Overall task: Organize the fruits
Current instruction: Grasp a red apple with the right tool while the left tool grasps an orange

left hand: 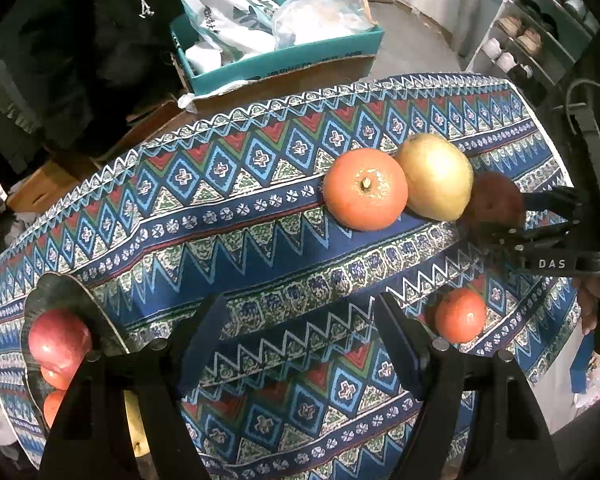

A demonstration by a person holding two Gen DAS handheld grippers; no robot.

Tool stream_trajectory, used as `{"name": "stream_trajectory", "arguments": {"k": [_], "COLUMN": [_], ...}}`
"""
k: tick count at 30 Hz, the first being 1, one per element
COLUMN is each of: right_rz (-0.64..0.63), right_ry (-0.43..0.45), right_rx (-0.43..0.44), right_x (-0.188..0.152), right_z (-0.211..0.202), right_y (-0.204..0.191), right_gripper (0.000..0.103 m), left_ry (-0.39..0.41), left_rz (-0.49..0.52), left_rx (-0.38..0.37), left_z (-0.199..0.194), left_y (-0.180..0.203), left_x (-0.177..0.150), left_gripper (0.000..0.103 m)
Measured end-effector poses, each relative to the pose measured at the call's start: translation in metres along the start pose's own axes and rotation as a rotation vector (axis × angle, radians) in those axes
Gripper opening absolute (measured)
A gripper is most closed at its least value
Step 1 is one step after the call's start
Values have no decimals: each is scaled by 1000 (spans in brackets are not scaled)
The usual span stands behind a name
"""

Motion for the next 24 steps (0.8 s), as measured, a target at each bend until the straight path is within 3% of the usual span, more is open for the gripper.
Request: {"name": "stream_trajectory", "arguments": {"k": [6,13,24], "right_rz": [-24,-7,67], "right_ry": [4,26,98], "right_rx": [-43,-37,9], "right_x": [5,3,7], "right_z": [15,19,-20], "right_y": [-5,-9,14], "right_gripper": [74,73,74], "left_ry": [-11,1,4], "left_rz": [1,4,49], "left_rx": [-7,-23,-36], "left_z": [7,11,29], "left_y": [2,6,28], "left_x": [6,22,49], "left_gripper": [78,78,80]}}
Point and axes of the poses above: each gripper's, at about its wrist camera, not at the fingertips, and z roughly the way its jaws point, y to its right, x to its top, the point moved 4 cm from there along z, roughly the way its jaws point, and after that the axes turned 9 degrees about -y, right-handed, at the moved point
